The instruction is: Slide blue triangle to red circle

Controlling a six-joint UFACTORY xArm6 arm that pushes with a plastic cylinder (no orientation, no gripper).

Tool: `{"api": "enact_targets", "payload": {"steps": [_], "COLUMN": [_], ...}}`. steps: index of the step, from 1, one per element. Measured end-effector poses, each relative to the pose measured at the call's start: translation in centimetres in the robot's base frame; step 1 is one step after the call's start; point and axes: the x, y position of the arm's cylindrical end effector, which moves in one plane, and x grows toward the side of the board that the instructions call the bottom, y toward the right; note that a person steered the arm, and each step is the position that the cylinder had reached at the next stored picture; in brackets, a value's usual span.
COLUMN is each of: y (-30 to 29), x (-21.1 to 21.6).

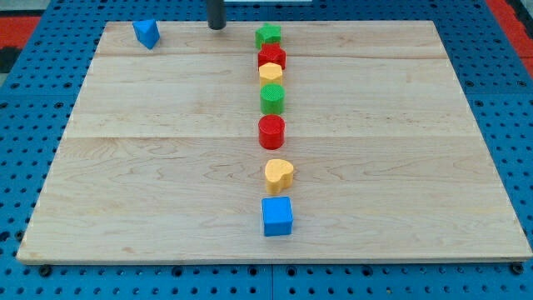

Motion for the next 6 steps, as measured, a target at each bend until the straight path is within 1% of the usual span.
{"api": "enact_targets", "payload": {"steps": [1, 2, 3, 4, 5, 6], "y": [-4.8, -12.0, -16.7, -16.3, -12.0, -11.7], "x": [-0.1, -0.1, 0.0, 2.6, 6.4, 3.4]}}
